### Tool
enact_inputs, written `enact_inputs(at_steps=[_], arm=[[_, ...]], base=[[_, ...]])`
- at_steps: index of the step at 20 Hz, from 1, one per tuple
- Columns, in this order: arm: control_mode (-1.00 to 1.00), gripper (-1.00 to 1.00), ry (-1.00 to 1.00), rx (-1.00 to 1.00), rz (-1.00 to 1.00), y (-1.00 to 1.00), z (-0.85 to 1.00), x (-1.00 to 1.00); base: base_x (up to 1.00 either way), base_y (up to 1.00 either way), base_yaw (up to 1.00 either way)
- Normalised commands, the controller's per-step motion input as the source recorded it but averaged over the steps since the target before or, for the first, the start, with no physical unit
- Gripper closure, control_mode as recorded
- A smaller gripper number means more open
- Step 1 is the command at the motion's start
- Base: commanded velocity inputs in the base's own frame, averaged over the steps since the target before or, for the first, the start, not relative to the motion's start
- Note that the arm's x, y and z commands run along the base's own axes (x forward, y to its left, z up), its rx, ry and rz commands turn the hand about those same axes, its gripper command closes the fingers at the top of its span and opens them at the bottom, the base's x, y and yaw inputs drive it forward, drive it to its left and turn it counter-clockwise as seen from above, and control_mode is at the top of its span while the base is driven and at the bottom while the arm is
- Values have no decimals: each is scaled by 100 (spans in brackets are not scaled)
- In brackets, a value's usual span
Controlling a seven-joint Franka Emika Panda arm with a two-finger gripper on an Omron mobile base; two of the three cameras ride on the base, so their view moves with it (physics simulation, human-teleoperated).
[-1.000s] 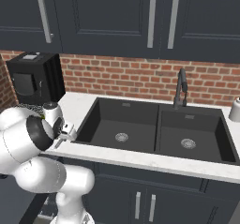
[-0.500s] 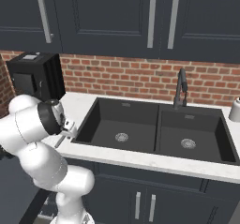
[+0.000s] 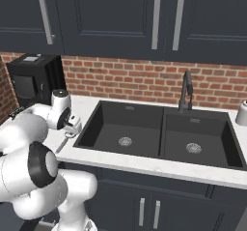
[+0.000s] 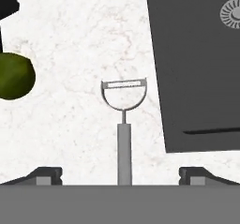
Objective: Pick the peeler from the drawer and place it on the counter.
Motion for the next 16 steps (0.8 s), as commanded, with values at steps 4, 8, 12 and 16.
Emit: enact_inputs(at_steps=[4, 8, 12, 16], arm=[[-100, -100, 0, 10, 0, -80, 93, -49], [-100, -100, 0, 2, 0, -80, 87, -60], [-100, -100, -9, 0, 8, -55, 44, -100], [-100, -100, -10, 0, 17, -52, 31, -100]], base=[[0, 0, 0], [0, 0, 0], [0, 0, 0], [0, 0, 0]])
